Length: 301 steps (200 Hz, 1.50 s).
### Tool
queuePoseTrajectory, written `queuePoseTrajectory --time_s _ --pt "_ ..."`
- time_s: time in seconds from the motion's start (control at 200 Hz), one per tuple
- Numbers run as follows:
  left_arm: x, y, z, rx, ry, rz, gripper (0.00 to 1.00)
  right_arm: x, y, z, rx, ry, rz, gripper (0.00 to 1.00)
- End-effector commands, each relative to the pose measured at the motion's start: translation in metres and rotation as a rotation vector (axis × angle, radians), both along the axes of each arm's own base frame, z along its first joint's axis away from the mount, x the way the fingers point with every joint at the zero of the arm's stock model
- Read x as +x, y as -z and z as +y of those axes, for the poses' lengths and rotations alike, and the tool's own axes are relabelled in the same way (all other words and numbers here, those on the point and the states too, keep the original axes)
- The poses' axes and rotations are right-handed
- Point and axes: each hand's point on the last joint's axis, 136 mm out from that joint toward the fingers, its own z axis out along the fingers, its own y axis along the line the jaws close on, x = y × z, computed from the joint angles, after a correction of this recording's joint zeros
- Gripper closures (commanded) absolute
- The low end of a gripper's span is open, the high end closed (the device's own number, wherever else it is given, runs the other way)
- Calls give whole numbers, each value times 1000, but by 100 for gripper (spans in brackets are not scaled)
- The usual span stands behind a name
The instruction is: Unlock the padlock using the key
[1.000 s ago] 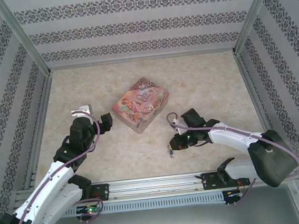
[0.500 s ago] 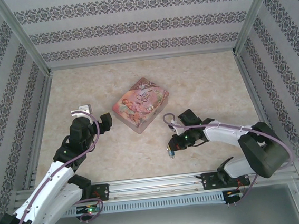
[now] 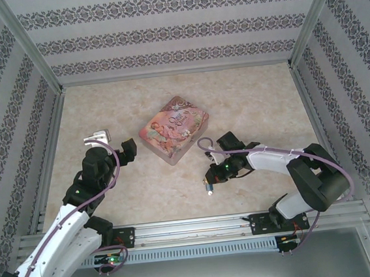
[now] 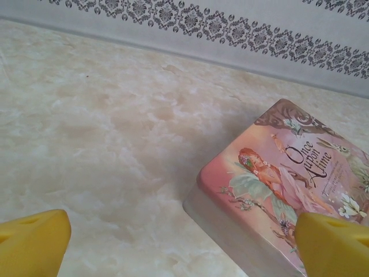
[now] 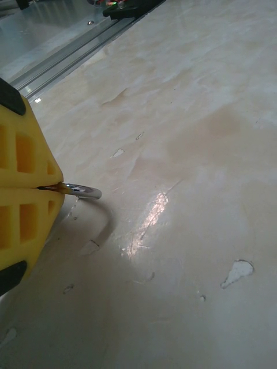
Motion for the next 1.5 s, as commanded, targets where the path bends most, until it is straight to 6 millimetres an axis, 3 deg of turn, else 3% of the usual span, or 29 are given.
queuePoseTrajectory --time_s 0.0,0.345,0.784,1.154,1.499 --pt "-2 7 9 15 -36 15 1 -3 4 -3 -34 -13 12 100" --pt "-1 5 10 14 -38 7 1 0 3 -7 -56 0 -5 93" --pt "0 3 14 33 -54 -1 1 9 -14 -23 -90 56 -112 58" --pt "1 6 28 53 -134 -4 1 52 -70 -52 -83 219 -377 49" --pt "1 5 38 46 -194 -7 1 94 -119 -102 -138 414 -679 20"
